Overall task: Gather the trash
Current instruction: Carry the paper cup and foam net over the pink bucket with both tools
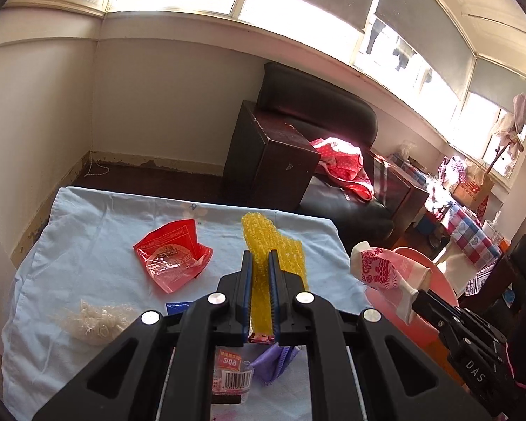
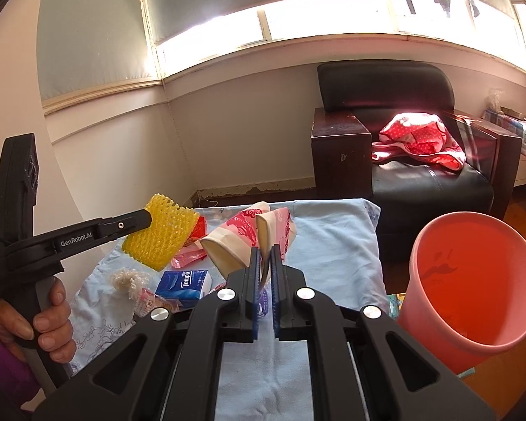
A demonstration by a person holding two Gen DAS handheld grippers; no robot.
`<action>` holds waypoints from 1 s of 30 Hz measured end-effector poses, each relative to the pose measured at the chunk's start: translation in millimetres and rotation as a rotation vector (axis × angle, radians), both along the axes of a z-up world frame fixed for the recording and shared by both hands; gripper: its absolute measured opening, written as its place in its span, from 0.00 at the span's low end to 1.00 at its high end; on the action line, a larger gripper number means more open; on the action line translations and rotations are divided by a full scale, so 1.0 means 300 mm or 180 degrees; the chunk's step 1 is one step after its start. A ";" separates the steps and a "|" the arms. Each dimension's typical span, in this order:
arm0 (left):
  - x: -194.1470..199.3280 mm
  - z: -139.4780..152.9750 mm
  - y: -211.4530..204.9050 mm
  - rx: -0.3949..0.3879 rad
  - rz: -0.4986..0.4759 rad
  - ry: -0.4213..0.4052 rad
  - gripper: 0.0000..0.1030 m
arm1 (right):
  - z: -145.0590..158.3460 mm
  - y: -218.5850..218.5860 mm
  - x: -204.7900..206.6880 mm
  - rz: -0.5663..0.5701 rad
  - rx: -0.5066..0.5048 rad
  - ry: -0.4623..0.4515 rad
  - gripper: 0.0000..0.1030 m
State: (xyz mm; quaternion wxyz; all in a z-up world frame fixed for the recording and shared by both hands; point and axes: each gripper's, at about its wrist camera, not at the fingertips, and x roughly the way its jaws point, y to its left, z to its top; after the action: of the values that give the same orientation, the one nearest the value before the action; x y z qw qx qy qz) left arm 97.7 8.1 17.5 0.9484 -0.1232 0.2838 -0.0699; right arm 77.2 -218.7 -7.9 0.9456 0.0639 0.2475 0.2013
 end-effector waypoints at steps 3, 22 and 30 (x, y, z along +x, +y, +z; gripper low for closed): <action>-0.024 0.025 -0.052 0.0032 -0.0095 -0.0108 0.08 | 0.011 -0.039 -0.027 -0.0118 0.0009 -0.0043 0.06; -0.045 0.052 -0.487 0.0145 -0.0865 -0.0419 0.08 | -0.005 -0.430 -0.113 -0.1098 0.0161 -0.0090 0.06; 0.000 -0.002 -0.660 0.0166 -0.1090 -0.0360 0.08 | -0.057 -0.548 -0.109 -0.1347 0.0146 -0.0005 0.06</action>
State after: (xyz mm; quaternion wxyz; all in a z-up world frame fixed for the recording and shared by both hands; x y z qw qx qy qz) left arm 97.6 -190.0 16.7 0.9399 -0.0443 0.2486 -0.2298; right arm 44.4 -383.0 -25.0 0.9653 0.1358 0.2232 0.0039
